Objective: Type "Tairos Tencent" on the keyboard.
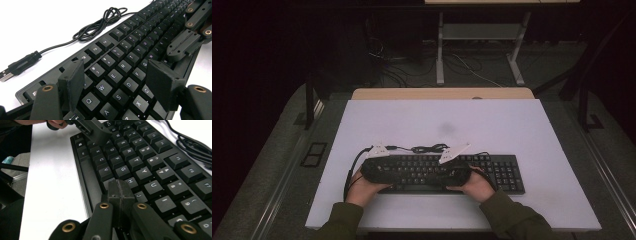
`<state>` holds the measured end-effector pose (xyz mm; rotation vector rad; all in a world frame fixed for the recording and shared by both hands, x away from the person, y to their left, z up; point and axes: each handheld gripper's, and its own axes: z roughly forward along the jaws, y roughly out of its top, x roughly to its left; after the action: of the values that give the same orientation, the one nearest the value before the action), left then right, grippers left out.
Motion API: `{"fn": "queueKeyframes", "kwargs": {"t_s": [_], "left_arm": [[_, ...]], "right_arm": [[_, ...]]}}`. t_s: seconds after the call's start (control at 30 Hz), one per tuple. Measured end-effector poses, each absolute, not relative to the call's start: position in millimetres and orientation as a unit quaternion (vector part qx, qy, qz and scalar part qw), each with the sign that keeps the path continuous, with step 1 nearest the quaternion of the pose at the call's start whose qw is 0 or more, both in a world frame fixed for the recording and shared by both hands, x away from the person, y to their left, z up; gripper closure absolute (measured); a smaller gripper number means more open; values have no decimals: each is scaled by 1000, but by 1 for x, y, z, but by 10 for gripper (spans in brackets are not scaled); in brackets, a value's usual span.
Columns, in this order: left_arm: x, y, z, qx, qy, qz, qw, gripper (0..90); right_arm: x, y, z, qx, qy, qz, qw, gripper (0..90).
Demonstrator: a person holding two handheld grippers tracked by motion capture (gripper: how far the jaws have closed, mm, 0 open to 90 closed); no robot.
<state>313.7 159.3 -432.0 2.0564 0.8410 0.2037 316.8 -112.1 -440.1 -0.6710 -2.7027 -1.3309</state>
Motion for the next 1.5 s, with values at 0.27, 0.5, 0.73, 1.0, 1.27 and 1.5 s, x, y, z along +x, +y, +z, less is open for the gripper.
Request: {"fn": "queueKeyframes", "kwargs": {"t_s": [0.27, 0.5, 0.73, 1.0, 1.27, 1.5], "left_arm": [[314, 160, -432, 827, 339, 84, 441, 311], [314, 160, -431, 828, 336, 86, 441, 313], [314, 157, -429, 825, 335, 86, 447, 329], [315, 152, -425, 825, 329, 86, 452, 436], [317, 141, -425, 832, 316, 71, 451, 606], [319, 130, -424, 837, 304, 67, 450, 813]], "right_arm": [[318, -114, -439, -218, -874, -434, 26, 892], [319, -117, -436, -220, -869, -443, 25, 858], [319, -121, -434, -223, -861, -456, 27, 751], [322, -127, -433, -228, -854, -467, 26, 562], [326, -132, -434, -235, -848, -474, 22, 400], [329, -138, -434, -246, -841, -482, 9, 295]]}}
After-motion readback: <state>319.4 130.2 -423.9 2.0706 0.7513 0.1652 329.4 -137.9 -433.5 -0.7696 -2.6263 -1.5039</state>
